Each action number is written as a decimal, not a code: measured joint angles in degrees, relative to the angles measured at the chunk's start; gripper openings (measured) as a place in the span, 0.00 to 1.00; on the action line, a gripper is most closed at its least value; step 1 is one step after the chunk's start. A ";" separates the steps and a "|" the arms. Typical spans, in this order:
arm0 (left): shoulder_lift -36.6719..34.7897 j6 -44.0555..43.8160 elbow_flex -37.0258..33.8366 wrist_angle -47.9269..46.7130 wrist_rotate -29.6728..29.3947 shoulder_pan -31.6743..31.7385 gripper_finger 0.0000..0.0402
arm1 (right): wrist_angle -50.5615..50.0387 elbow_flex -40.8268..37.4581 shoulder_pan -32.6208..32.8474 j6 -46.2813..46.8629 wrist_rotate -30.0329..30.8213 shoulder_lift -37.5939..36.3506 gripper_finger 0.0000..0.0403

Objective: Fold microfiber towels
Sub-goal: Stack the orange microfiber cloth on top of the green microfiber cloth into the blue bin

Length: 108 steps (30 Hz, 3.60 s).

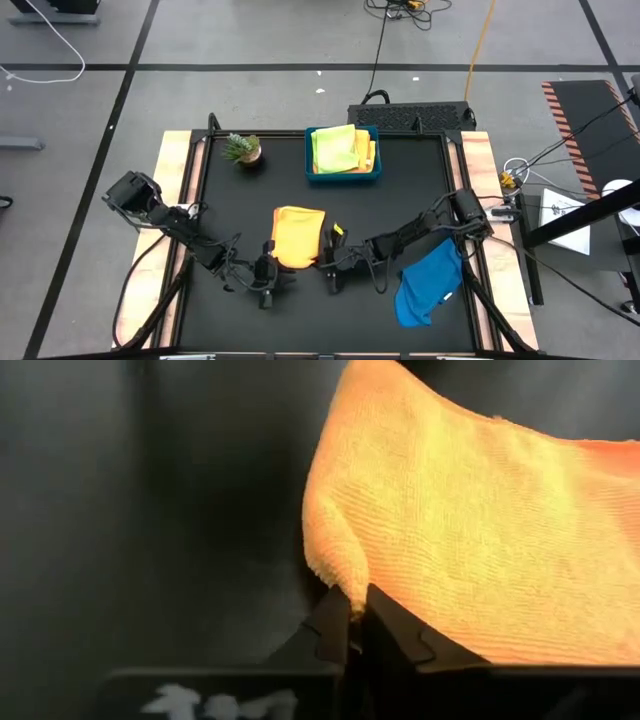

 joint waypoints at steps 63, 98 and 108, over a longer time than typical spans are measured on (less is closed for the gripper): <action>1.18 -4.23 11.14 -44.61 -15.06 -0.22 0.68 | -0.64 -0.04 -1.36 9.92 -5.75 -7.92 0.01; 1.18 4.32 11.21 -40.85 2.02 5.40 0.03 | -1.21 -0.07 -1.66 7.94 -8.66 -7.89 0.03; 0.50 3.73 11.28 -41.03 0.75 5.63 0.01 | -5.63 -0.07 -1.90 7.96 -8.60 -9.97 0.24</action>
